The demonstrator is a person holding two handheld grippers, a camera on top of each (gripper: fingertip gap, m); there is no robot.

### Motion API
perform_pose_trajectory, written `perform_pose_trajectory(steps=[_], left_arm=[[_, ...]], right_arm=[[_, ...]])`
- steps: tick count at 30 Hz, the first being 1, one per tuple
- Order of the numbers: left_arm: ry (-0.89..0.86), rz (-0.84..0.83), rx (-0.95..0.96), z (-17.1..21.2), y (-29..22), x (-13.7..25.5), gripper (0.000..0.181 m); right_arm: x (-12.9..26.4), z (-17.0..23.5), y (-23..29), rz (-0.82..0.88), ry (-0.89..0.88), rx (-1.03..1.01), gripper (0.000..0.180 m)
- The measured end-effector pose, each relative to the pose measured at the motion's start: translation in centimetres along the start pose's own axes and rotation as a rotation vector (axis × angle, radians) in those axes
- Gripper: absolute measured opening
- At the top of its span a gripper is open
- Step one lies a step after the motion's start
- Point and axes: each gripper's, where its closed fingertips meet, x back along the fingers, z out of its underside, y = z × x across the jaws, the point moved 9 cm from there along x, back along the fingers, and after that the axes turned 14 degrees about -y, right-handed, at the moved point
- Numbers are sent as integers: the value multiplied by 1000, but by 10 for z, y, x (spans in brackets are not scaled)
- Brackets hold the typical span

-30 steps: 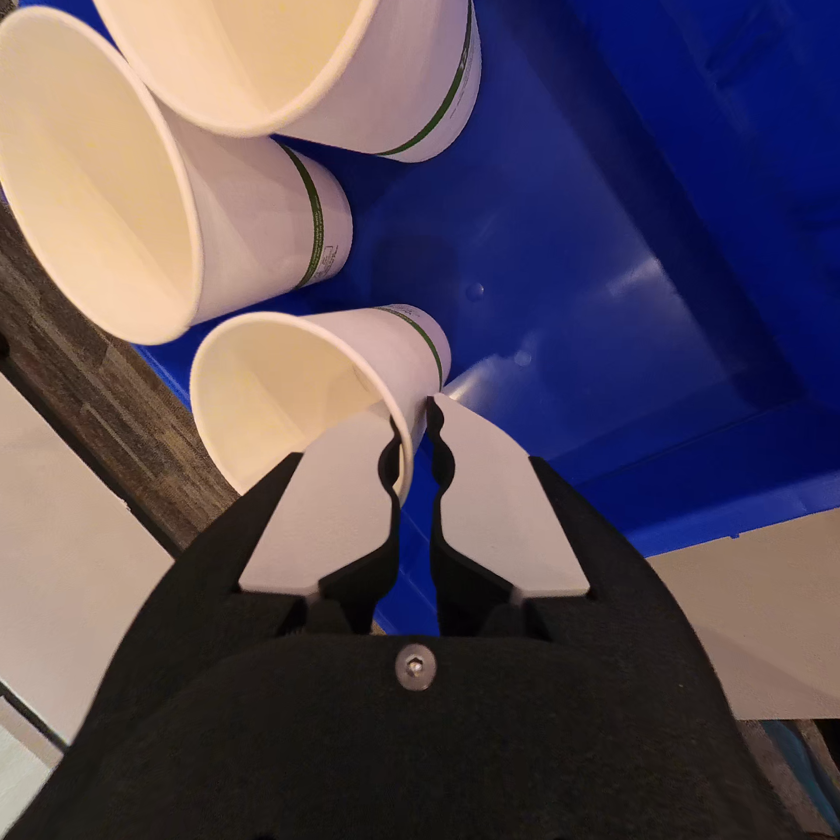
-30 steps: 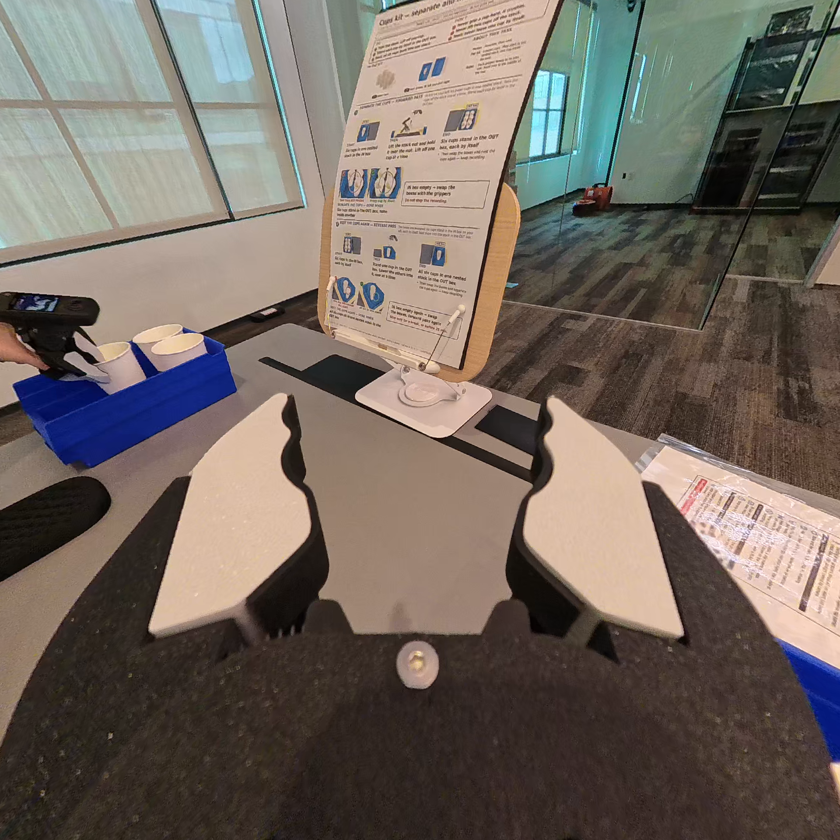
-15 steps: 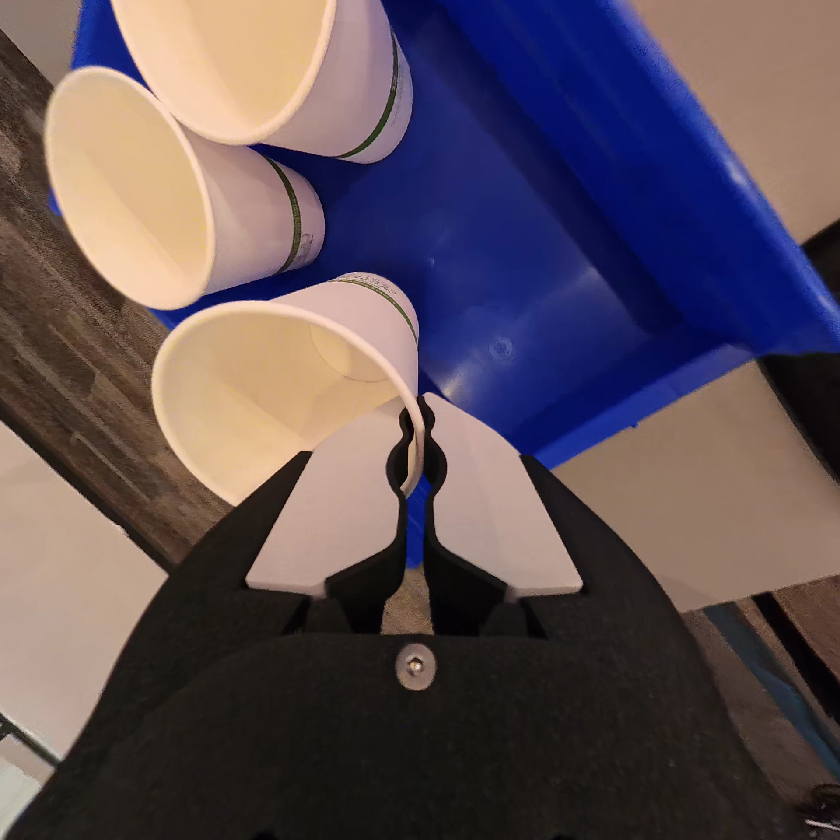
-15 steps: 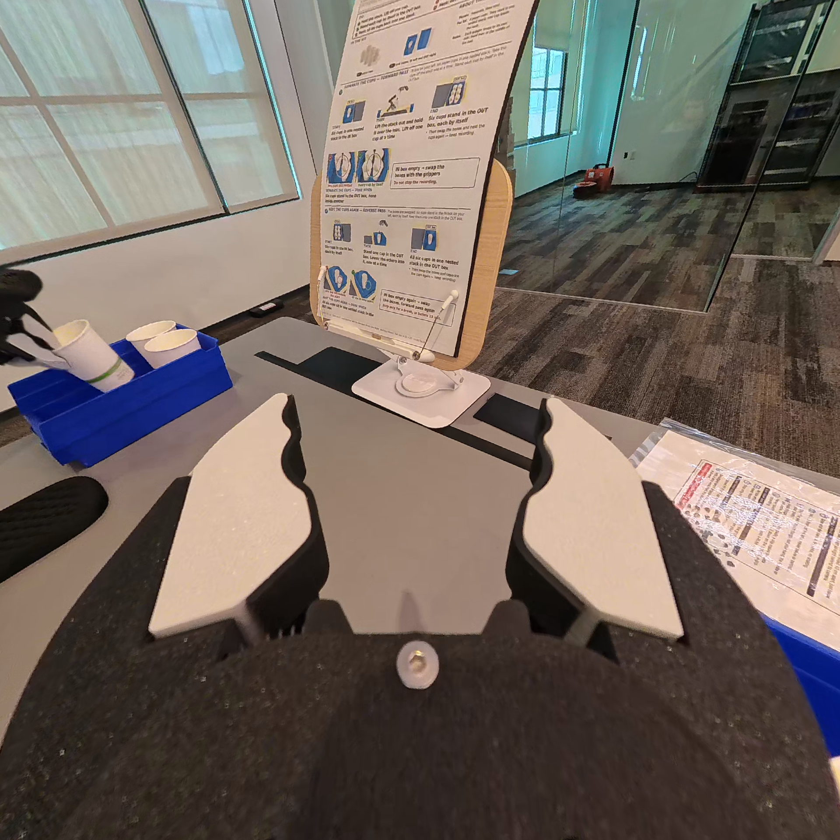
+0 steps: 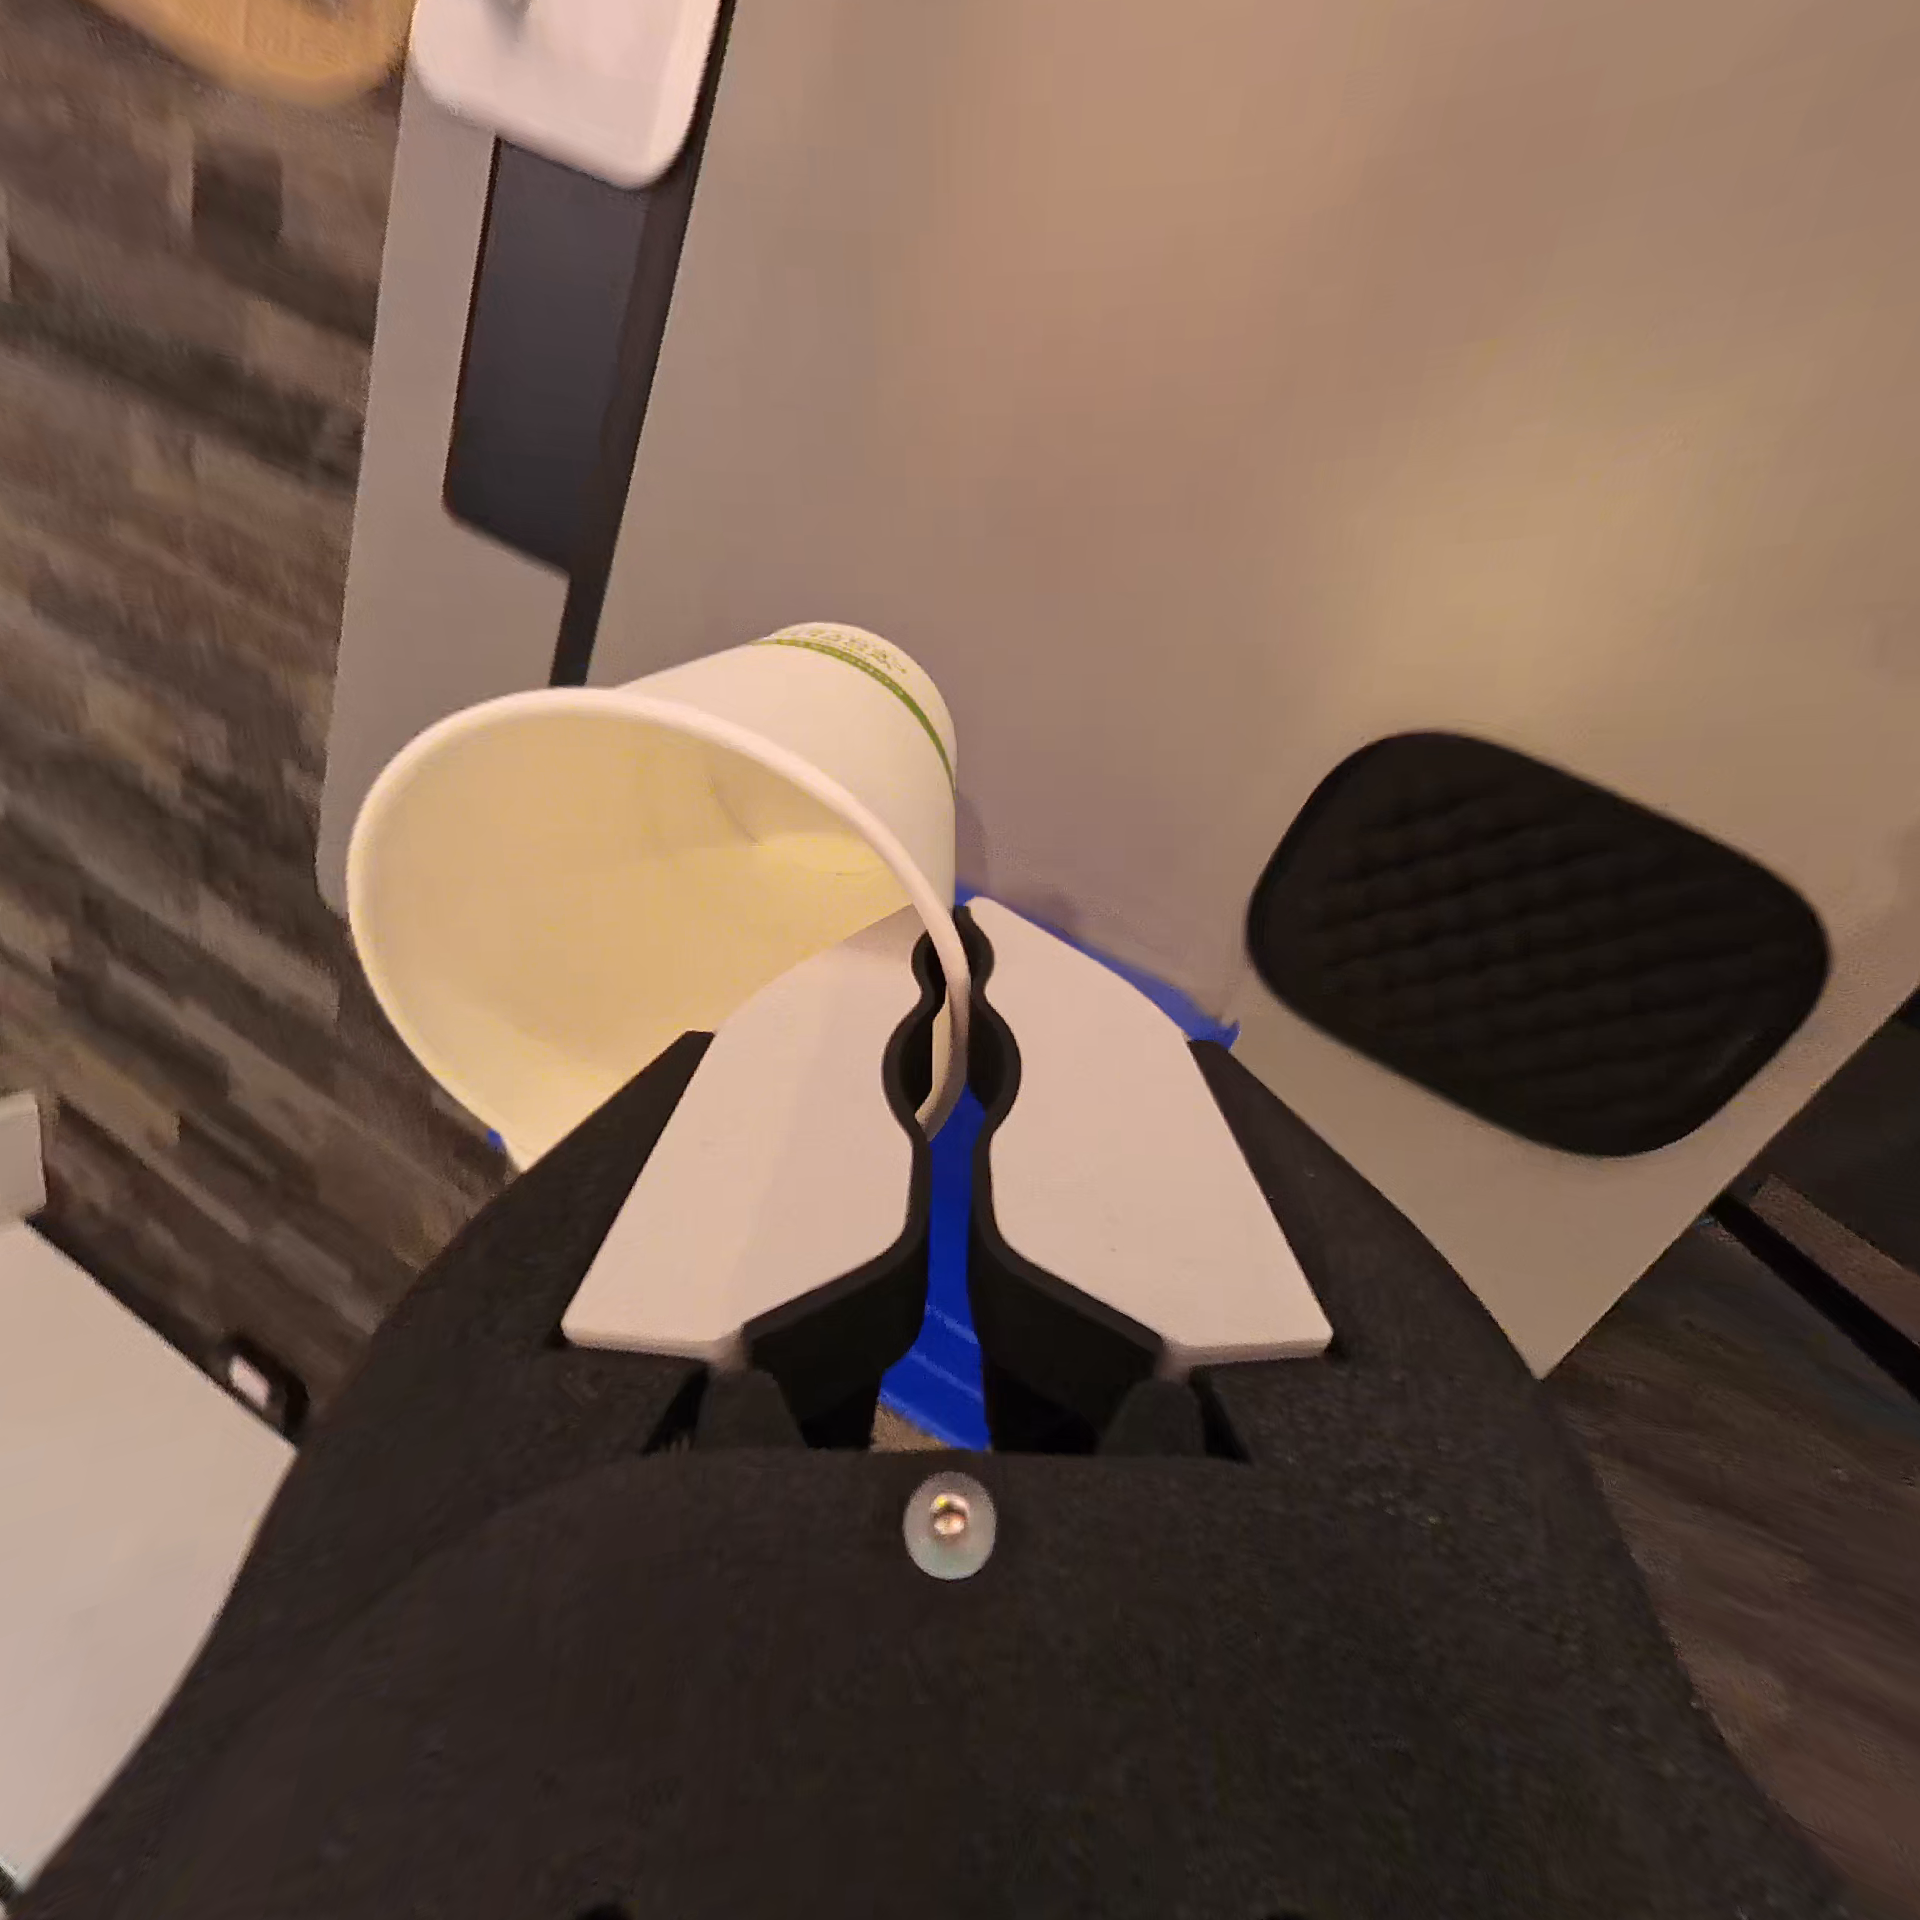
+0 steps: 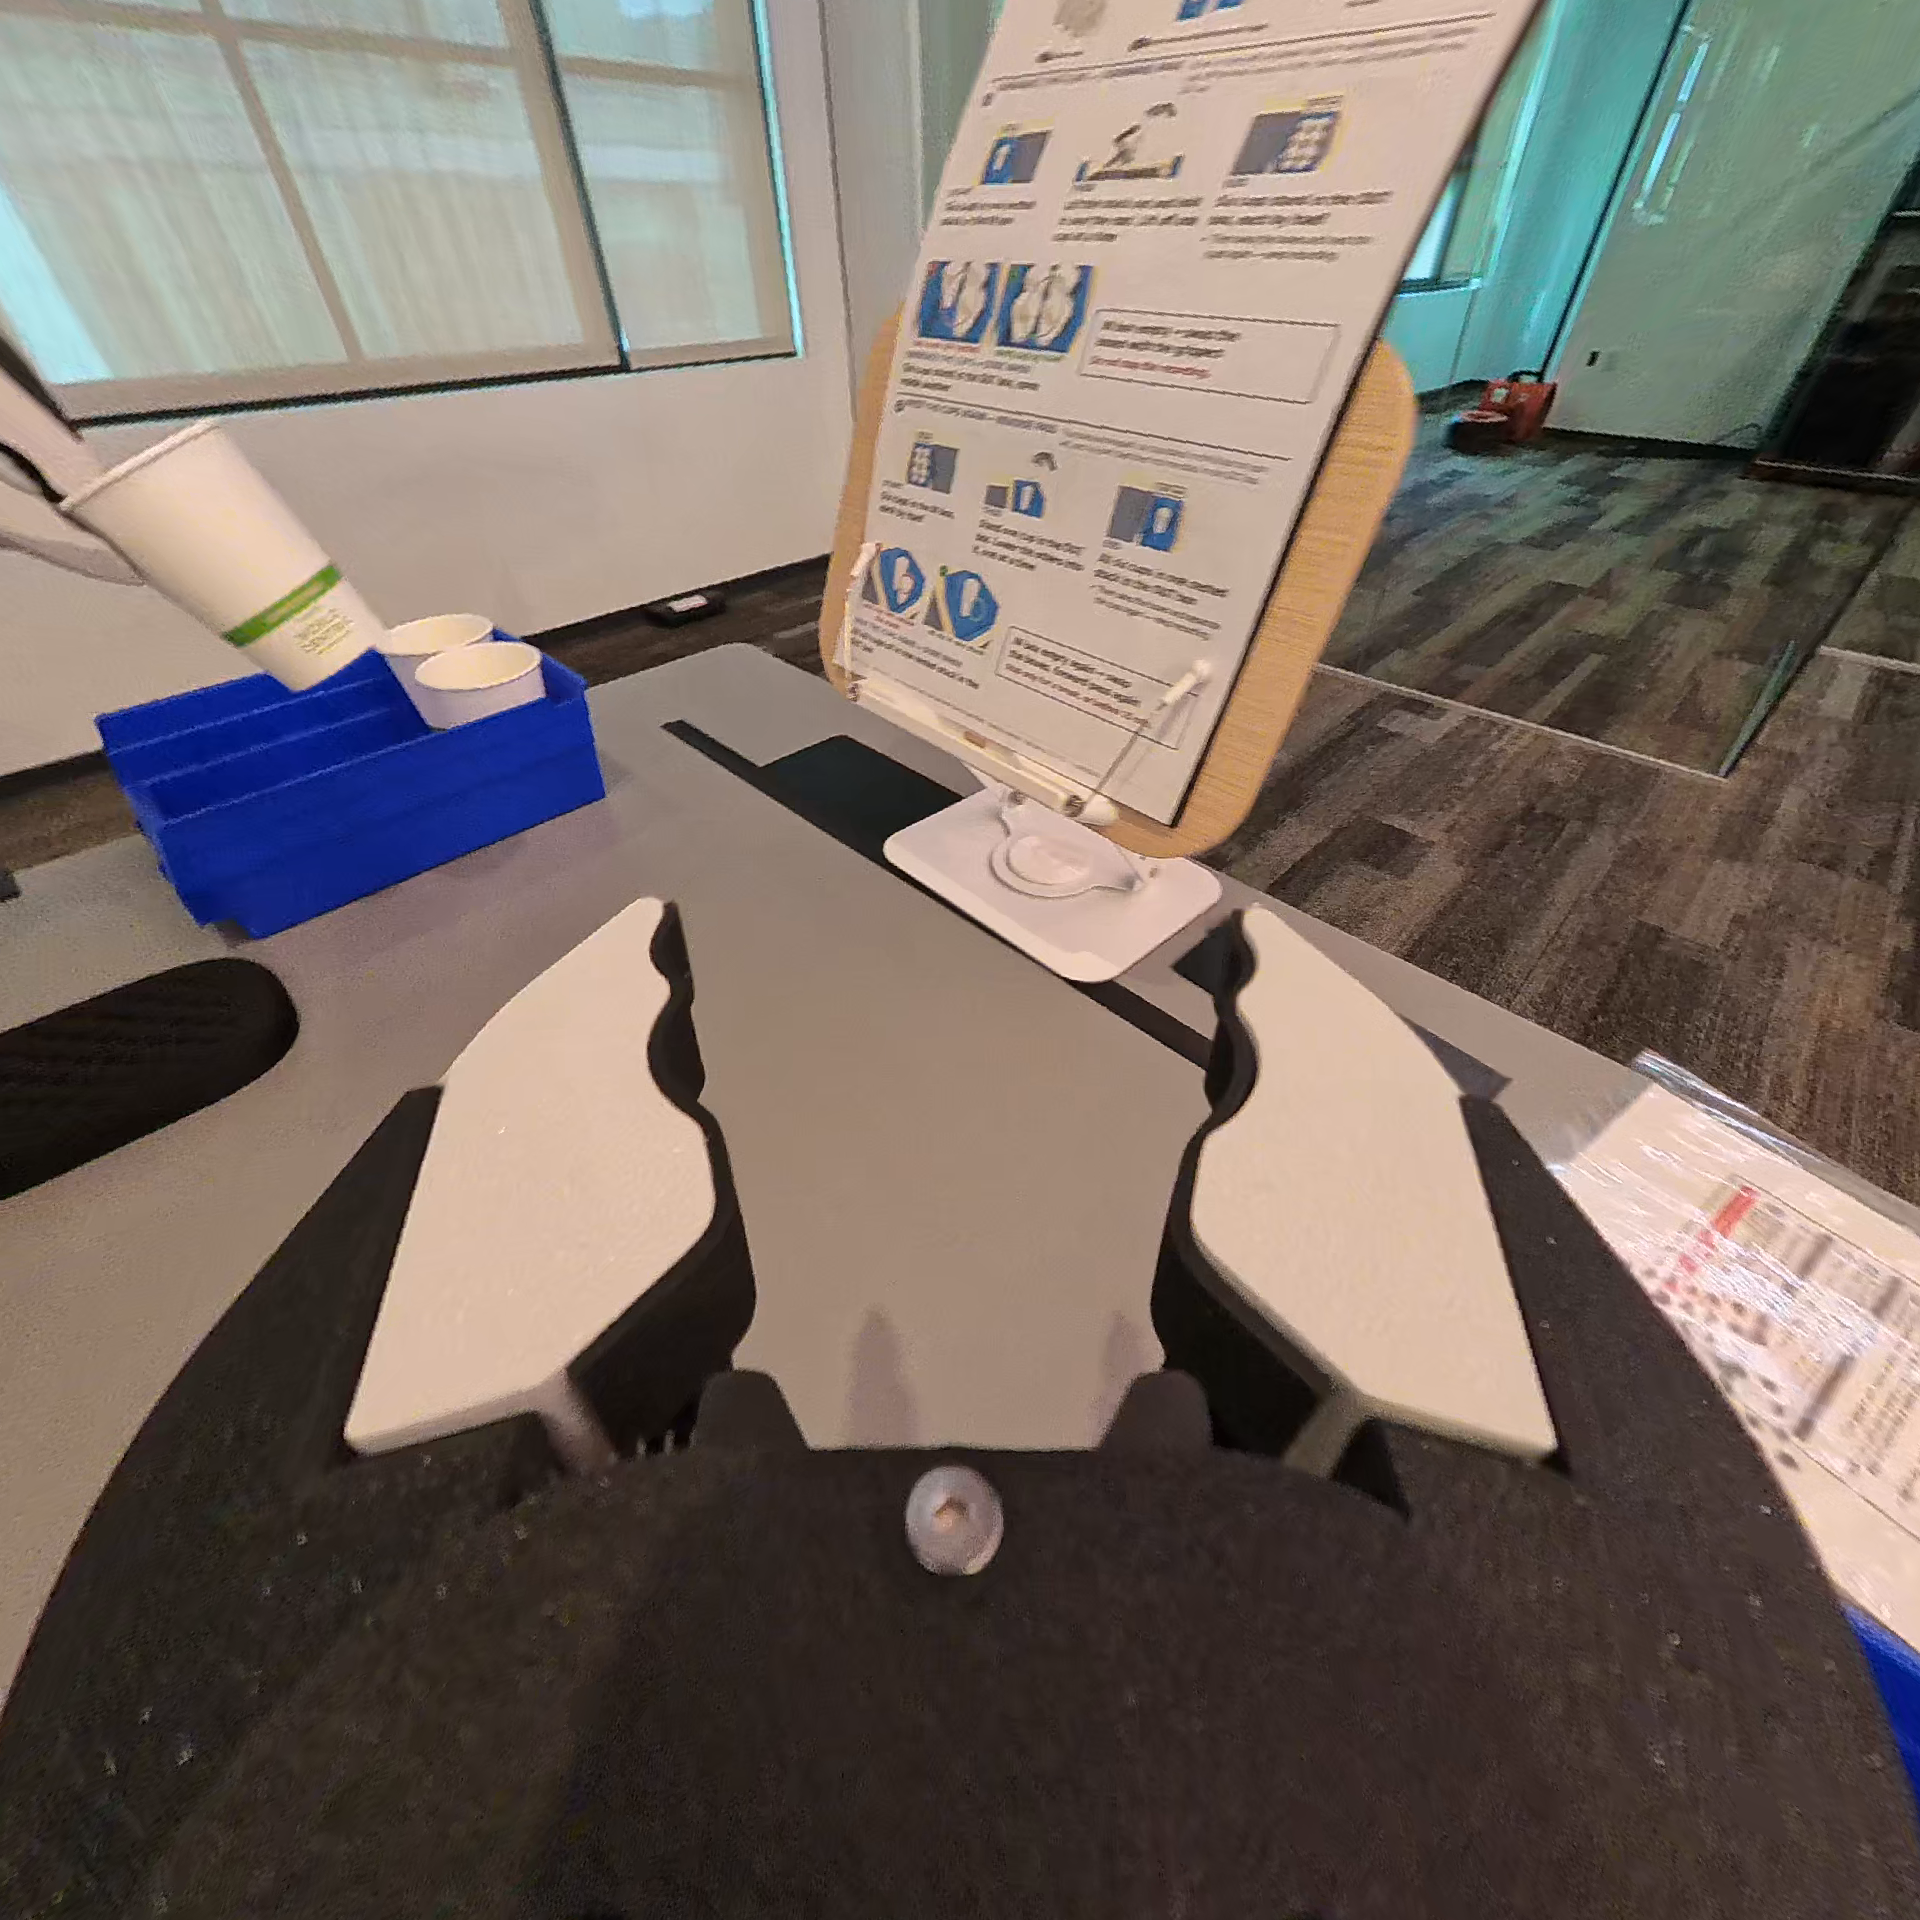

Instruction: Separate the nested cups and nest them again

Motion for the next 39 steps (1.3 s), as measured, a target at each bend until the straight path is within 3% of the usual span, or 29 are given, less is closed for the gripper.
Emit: perform_pose_trajectory(steps=[9,13,16,23,27,29,39], left_arm=[[-165,234,-278,-121,-57,-49,0],[-182,319,-396,-158,-88,-70,0],[-167,364,-467,-176,-107,-82,0],[-156,422,-551,-198,-134,-92,0],[-152,423,-578,-200,-141,-92,0],[-155,433,-577,-200,-143,-92,0],[-105,460,-580,-194,-150,-99,1]], right_arm=[[-58,12,86,-306,60,144,94],[-83,25,139,-492,66,164,95],[-96,40,158,-530,116,182,102],[-108,58,169,-639,139,79,106],[-110,63,172,-693,163,49,102],[-111,65,173,-707,179,43,88],[-114,76,177,-784,241,18,86]])
